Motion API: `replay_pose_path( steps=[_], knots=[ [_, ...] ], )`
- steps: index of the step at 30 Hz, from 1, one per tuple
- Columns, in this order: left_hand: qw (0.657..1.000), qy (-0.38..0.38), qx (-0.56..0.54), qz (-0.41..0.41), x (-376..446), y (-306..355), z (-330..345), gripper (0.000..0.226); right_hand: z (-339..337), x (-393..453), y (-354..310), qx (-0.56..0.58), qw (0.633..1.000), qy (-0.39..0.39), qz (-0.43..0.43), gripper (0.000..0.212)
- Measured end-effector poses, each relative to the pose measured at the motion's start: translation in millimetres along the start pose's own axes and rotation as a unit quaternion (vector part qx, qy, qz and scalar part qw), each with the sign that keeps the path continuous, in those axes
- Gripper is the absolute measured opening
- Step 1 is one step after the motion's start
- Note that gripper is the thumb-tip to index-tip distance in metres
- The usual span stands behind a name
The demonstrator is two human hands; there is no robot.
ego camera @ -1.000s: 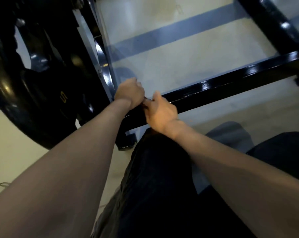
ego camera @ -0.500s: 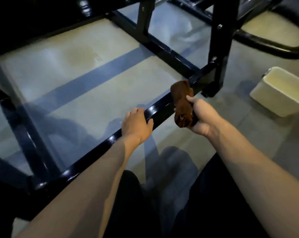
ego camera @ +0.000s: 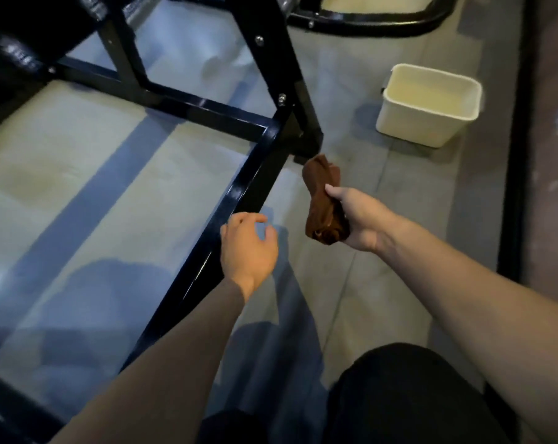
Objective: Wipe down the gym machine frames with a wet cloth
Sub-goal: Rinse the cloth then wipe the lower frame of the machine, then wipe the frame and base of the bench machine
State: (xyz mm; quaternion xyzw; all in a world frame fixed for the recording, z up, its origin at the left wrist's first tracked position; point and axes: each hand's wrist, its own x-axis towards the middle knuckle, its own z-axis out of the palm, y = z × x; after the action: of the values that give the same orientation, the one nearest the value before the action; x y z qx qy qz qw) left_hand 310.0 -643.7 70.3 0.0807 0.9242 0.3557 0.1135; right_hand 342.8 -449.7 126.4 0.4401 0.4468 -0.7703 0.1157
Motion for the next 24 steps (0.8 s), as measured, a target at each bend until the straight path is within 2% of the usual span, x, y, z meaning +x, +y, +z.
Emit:
replay_pose_path(
  steps=[1, 3, 5, 6, 8, 10, 14, 16, 20, 22, 24],
  knots=[
    [0.995, -0.041, -0.088, -0.033, 4.6, 25.7, 1.9, 0.023, -7.0, -2.8, 2.0, 0.008, 1.000, 0.008, -0.007, 0.029],
    [0.946, -0.152, -0.248, -0.141, 10.6, 73.8, 9.8, 0.025, -20.3, -7.2, 8.2, 0.021, 0.999, 0.031, -0.034, 0.031],
    [0.897, -0.237, -0.314, -0.201, 15.4, 106.2, 23.1, 0.037, -31.2, -12.6, 12.6, 0.043, 0.997, 0.027, -0.065, 0.036],
    [0.891, -0.254, -0.317, -0.203, 16.2, 116.2, 30.9, 0.043, -35.8, -16.0, 13.5, 0.055, 0.995, 0.029, -0.076, 0.037],
    [0.901, -0.260, -0.295, -0.183, 15.4, 128.9, 47.5, 0.047, -47.7, -20.3, 12.1, 0.057, 0.992, 0.063, -0.091, 0.037],
    [0.909, -0.241, -0.294, -0.171, 14.3, 135.7, 62.1, 0.036, -57.9, -21.7, 8.3, 0.042, 0.991, 0.087, -0.096, 0.035],
    [0.885, -0.248, -0.336, -0.207, 20.6, 153.0, 72.9, 0.016, -70.5, -25.1, -6.7, 0.030, 0.989, 0.114, -0.094, 0.024],
    [0.891, -0.240, -0.322, -0.213, 25.4, 164.2, 72.7, 0.010, -72.8, -25.8, -15.2, 0.021, 0.986, 0.136, -0.096, 0.019],
    [0.883, -0.239, -0.316, -0.252, 31.2, 184.3, 66.8, 0.022, -73.6, -23.5, -32.8, -0.019, 0.977, 0.189, -0.101, 0.016],
    [0.873, -0.253, -0.316, -0.273, 36.8, 180.3, 64.9, 0.032, -71.4, -22.1, -35.5, -0.061, 0.976, 0.187, -0.094, 0.018],
    [0.872, -0.256, -0.305, -0.285, 41.8, 169.8, 67.3, 0.032, -68.5, -18.0, -33.0, -0.123, 0.970, 0.193, -0.080, 0.022]
  ],
)
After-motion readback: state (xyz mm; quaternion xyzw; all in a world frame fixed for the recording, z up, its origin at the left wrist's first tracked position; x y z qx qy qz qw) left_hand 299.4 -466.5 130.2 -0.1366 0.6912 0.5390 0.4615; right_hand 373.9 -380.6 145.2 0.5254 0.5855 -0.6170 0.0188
